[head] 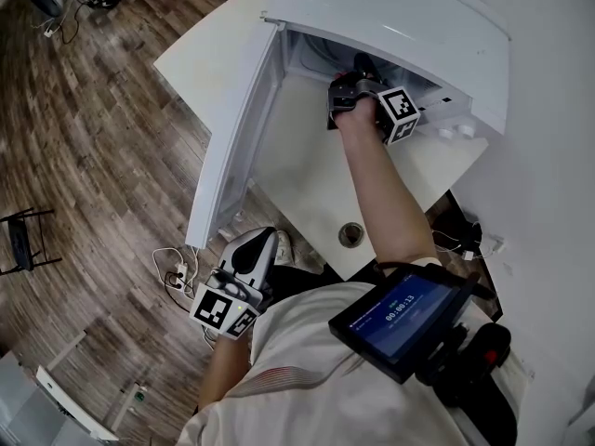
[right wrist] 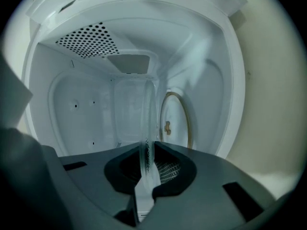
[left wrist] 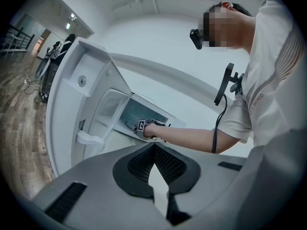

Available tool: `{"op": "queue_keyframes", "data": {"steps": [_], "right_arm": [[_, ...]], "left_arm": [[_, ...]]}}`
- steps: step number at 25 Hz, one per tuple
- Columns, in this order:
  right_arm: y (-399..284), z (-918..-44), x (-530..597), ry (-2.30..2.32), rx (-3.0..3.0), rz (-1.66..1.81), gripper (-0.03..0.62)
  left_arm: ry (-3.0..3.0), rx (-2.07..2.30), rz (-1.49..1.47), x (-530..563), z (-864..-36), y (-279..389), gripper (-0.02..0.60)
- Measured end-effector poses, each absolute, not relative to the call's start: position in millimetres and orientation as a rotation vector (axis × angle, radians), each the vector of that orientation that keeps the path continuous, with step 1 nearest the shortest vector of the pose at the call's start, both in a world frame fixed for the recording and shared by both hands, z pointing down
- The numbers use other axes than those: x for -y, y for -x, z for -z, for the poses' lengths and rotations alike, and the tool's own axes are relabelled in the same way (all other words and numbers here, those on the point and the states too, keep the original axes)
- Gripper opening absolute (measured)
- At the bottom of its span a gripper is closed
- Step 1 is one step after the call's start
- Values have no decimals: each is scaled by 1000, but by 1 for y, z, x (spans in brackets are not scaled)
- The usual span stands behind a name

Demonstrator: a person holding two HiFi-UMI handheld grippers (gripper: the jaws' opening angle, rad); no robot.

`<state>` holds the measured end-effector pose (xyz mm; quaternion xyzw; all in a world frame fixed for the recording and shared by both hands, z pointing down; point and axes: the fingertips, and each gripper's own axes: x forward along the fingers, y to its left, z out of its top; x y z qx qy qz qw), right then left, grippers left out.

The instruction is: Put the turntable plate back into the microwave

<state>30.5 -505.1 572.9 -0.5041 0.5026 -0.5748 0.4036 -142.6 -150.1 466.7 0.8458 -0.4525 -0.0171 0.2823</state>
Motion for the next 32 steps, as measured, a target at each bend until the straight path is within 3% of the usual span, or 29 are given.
{"op": "queue_keyframes", "data": {"steps": [4,13,32], "right_arm": [[-28,-578,503,1278,-1252,1481,32],[-24,-574,496,1306,-1228,1552,156],[-13,-594,478,1278,-1232,1798,164]], "left_arm": [[-2259,1208,50,151,-469,145,11],[-2257,1188,78,149,-468,144,11],[-2246,1175,115,146,-468,147,10]]}}
